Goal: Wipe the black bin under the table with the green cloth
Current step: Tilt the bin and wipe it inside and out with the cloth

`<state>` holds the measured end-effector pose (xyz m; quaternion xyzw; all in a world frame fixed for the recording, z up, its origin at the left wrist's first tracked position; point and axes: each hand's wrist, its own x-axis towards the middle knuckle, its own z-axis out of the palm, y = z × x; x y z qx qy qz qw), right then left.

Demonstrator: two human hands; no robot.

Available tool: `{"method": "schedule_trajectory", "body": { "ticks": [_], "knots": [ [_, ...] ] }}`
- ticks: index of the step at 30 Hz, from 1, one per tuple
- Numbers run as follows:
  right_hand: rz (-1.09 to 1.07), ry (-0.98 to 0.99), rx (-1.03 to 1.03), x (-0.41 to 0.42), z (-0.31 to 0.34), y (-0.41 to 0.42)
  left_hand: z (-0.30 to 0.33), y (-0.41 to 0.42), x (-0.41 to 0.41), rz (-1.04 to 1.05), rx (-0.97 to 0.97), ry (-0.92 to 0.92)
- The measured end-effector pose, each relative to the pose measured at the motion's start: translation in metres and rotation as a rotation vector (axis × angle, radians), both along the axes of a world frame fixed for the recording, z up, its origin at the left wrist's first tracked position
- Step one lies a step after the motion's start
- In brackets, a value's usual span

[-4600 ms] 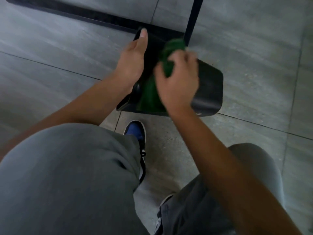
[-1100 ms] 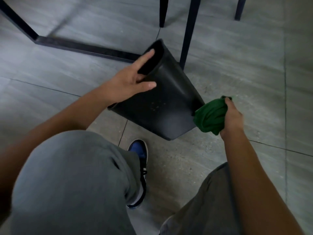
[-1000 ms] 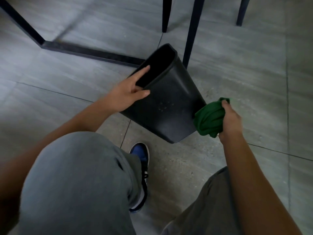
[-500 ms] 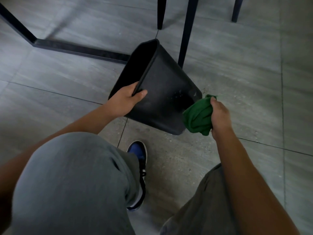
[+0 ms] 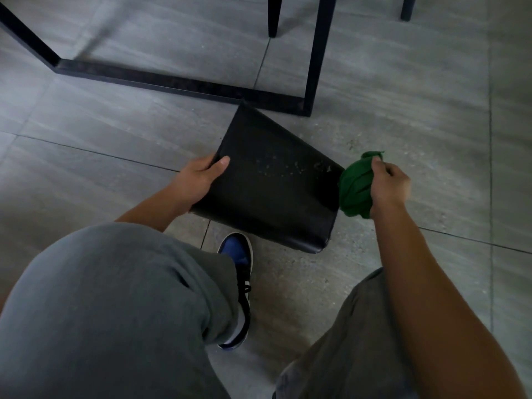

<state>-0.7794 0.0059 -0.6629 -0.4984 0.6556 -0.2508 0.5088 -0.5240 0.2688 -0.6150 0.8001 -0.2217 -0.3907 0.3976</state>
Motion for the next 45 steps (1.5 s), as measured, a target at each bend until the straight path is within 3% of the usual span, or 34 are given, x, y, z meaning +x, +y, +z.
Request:
{"method": "schedule_trajectory", "body": {
  "ticks": [5, 10, 17, 22, 25, 27, 30, 33, 38, 41, 43, 45],
  "knots": [
    [0.110, -0.075, -0.039, 0.032, -0.011, 0.017, 0.000, 0.001, 0.002, -0.037, 0.013, -0.016],
    [0.254, 0.199, -0.241, 0.037, -0.031, 0.043, 0.000, -0.002, -0.004, 0.017, 0.020, -0.014],
    [0.247, 0.357, -0.361, 0.068, -0.023, 0.041, -0.002, -0.007, -0.013, 0.103, 0.020, 0.010],
    [0.629, 0.095, -0.664, 0.131, 0.020, 0.146, -0.001, -0.015, -0.012, 0.119, -0.025, 0.003],
    [0.740, 0.025, -0.720, 0.126, 0.020, 0.162, 0.000, -0.013, -0.009, 0.078, -0.042, -0.039],
    [0.683, 0.155, -0.676, 0.104, 0.001, 0.123, -0.003, -0.010, -0.005, 0.064, -0.019, -0.078],
    [0.381, 0.399, -0.453, 0.058, -0.032, 0.045, -0.006, -0.007, -0.006, 0.077, 0.002, -0.047],
    [0.180, 0.463, -0.322, 0.048, -0.037, 0.039, -0.004, -0.010, -0.010, 0.087, 0.005, -0.069],
    [0.510, 0.194, -0.593, 0.100, 0.007, 0.164, 0.012, -0.027, -0.019, 0.036, -0.073, -0.131],
    [0.637, 0.098, -0.677, 0.110, 0.015, 0.161, 0.011, -0.024, -0.022, 0.051, -0.104, -0.113],
    [0.624, 0.179, -0.645, 0.108, 0.006, 0.120, 0.008, -0.018, -0.020, 0.064, -0.080, -0.060],
    [0.464, 0.348, -0.525, 0.095, -0.014, 0.069, 0.004, -0.012, -0.020, 0.060, -0.062, -0.051]
  ]
}}
